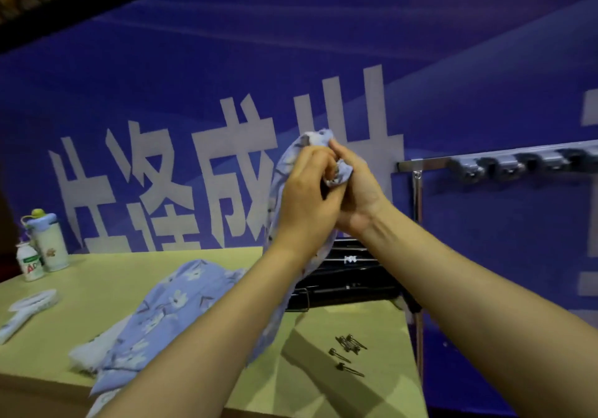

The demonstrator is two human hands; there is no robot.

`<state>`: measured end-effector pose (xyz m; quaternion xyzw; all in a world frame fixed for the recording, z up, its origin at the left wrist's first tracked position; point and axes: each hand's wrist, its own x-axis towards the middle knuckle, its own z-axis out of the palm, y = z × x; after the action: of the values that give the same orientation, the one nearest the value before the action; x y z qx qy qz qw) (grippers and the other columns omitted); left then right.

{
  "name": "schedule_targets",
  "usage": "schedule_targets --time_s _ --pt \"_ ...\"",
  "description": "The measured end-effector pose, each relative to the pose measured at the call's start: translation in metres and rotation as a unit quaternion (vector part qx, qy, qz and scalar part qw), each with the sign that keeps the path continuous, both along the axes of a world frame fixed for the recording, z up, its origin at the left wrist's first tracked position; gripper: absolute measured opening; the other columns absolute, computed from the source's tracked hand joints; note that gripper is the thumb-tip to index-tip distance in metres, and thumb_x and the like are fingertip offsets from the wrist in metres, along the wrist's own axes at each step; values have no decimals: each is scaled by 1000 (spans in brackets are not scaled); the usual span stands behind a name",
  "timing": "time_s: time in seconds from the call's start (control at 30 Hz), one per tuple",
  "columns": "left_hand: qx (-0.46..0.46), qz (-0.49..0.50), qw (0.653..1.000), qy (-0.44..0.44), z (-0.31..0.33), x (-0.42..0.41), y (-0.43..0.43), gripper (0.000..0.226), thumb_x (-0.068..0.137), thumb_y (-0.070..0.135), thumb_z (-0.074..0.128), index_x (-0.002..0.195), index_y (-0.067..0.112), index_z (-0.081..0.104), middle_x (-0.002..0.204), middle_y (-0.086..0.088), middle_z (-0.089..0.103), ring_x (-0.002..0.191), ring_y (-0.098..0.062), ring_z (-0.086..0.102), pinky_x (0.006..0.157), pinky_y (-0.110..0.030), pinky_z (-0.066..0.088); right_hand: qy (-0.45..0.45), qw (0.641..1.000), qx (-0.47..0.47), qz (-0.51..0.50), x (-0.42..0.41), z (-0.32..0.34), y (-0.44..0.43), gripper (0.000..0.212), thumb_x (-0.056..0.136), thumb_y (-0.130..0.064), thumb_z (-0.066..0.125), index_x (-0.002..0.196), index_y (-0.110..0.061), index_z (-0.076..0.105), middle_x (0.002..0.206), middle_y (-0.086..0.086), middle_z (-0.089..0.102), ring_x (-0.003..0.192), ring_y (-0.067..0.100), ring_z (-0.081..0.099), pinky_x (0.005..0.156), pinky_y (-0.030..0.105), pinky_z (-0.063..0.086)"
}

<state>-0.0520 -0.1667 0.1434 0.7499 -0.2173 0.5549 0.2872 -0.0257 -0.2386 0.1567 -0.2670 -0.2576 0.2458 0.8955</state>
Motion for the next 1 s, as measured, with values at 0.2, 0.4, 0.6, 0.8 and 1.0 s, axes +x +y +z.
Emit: schedule_targets --time_s 0.2,0.4,0.6,0.8,1.0 --pt "-94 -202 973 58 25 -20 -85 17 77 21 51 86 7 50 96 -22 55 79 -28 60 69 -37 54 -101 975 -25 -194 -8 32 -87 27 88 -35 61 87 -8 58 72 7 60 65 17 61 56 26 55" --pt "-260 -259 916 163 37 -24 -154 18 95 28 50 79 19 48 77 0 56 66 -16 56 56 -27 49 -189 890 -64 -410 -14 33 -180 26 100 -16 43 79 -7 54 46 -1 57 46 12 55 52 24 49" --pt "-262 -261 850 376 -16 -5 -175 58 80 66 51 91 9 56 83 -11 67 73 -23 66 62 -34 57 -249 848 -307 -352 -16 -13 -218 33 100 -26 42 75 -9 57 45 -2 59 41 5 56 45 17 46" --pt "-295 -215 777 513 -112 2 -155 39 85 51 57 72 15 54 62 -5 58 55 -17 58 54 -27 51 -229 804 -458 -304 -11 -103 -208 37 95 -5 50 61 -13 63 54 -6 62 57 3 58 61 17 51" --pt "-302 -141 778 532 -134 5 -143 32 94 38 47 71 19 62 65 -6 59 63 -21 58 63 -33 53 -251 726 -602 -219 3 -134 -190 30 92 -34 57 100 -6 66 95 13 70 92 26 68 89 43 55"
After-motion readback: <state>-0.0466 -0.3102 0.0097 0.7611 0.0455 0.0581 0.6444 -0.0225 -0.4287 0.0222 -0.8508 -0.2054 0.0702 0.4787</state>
